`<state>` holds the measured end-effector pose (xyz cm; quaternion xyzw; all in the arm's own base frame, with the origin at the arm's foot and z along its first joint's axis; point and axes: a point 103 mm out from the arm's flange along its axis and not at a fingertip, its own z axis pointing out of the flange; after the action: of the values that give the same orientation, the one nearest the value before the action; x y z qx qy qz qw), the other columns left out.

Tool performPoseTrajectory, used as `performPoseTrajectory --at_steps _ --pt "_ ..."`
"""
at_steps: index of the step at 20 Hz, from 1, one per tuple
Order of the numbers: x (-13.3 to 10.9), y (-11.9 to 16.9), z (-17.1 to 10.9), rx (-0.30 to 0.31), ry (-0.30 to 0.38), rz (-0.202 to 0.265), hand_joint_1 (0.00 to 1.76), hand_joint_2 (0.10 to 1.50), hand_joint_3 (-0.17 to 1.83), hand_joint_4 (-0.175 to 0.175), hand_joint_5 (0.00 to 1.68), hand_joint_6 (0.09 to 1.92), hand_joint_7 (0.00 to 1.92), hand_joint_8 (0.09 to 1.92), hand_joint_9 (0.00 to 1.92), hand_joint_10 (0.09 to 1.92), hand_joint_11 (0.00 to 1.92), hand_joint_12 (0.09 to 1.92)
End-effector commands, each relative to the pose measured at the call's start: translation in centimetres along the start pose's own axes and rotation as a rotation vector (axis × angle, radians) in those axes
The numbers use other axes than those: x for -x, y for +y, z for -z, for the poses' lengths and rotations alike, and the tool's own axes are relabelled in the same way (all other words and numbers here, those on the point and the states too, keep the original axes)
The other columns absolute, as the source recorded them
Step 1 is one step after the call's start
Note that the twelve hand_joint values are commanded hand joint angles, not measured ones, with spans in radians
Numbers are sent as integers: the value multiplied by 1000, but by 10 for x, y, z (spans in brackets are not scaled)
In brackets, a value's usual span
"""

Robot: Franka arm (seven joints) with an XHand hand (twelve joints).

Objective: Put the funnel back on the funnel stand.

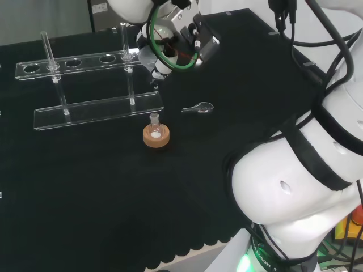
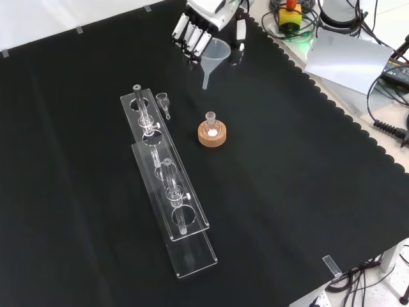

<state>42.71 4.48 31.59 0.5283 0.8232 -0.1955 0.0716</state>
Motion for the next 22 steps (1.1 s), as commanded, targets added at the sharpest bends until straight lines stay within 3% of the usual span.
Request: performPoseTrajectory --at_steps 1,12,15,17,19,22 --pt "8 -1 7 -14 8 -14 806 690 526 -20 560 718 753 662 1064 362 580 1235" --pt "51 32 17 -6 12 -74 803 690 529 -20 558 726 746 670 1058 370 578 1238" --pt "51 38 19 -3 11 -87 802 690 529 -20 558 728 745 672 1056 372 578 1238" --pt "66 57 20 -36 35 -80 801 690 530 -20 558 729 744 673 1055 373 579 1239" --pt "70 63 20 -7 9 -102 800 691 530 -21 558 730 744 674 1054 374 581 1238" --pt "93 86 22 -29 31 -92 800 691 531 -22 558 731 743 675 1053 376 583 1236"
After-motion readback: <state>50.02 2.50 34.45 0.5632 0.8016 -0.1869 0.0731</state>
